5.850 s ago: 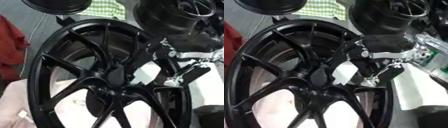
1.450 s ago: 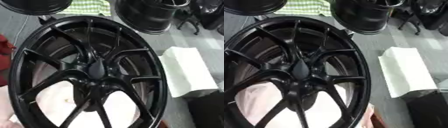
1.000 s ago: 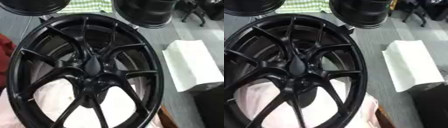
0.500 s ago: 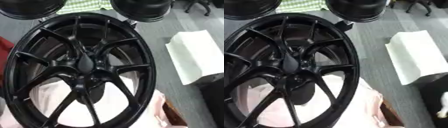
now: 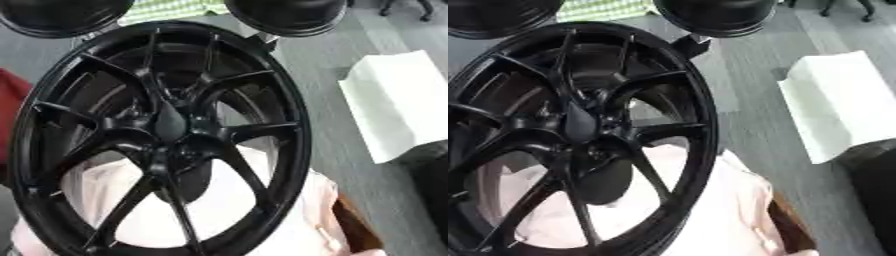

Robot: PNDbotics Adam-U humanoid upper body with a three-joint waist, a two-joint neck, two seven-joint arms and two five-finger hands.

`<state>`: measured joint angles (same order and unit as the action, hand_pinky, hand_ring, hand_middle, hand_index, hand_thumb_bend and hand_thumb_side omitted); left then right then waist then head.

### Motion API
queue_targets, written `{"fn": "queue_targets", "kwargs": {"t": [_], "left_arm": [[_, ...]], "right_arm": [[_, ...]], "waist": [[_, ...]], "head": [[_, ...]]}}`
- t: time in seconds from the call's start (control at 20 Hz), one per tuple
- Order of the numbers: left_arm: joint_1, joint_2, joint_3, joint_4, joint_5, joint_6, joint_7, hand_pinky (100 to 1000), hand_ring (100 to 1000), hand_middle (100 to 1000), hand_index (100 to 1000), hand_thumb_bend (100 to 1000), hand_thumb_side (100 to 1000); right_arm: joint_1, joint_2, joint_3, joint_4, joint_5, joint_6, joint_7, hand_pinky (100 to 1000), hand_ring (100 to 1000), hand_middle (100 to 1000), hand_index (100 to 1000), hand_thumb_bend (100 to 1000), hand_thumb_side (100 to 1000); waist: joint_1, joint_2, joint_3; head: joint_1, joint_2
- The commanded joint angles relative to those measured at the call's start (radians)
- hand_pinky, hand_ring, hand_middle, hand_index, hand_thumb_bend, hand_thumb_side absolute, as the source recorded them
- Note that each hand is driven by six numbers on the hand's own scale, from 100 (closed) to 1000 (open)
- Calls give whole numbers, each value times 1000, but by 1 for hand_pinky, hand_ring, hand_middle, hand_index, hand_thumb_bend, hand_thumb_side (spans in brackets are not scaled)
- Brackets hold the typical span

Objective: Pull the pin out of the wheel hub.

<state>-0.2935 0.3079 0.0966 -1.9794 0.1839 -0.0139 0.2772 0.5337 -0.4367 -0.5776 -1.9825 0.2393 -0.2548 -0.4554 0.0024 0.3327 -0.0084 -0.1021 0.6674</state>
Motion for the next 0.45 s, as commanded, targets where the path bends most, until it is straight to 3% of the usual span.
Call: {"fn": "queue_targets", "kwargs": {"t": [0.05, 0.15, 0.3, 0.45], "left_arm": [[-22, 9, 1, -21, -1, 0, -2, 709, 730, 627, 819, 115, 770], [-32, 7, -1, -21, -2, -3, -5, 709, 730, 628, 819, 104, 761], [-48, 1, -5, -21, -3, -8, -11, 710, 731, 629, 819, 103, 755], [-61, -2, -11, -21, -4, -9, -17, 710, 731, 629, 819, 102, 752]], "right_arm": [[-13, -38, 21, -17, -98, -93, -120, 831, 864, 737, 899, 100, 531], [-35, -49, 58, -17, -132, -158, -182, 824, 847, 717, 880, 100, 531], [-71, -68, 123, -17, -117, -231, -233, 807, 831, 700, 860, 100, 527], [-108, -79, 184, -17, -69, -250, -246, 811, 853, 725, 877, 100, 526]], "waist": [[2, -22, 5], [4, -23, 11], [4, -24, 23], [0, -25, 32]], "head": [[19, -11], [29, -18], [38, -26], [40, -30]]}}
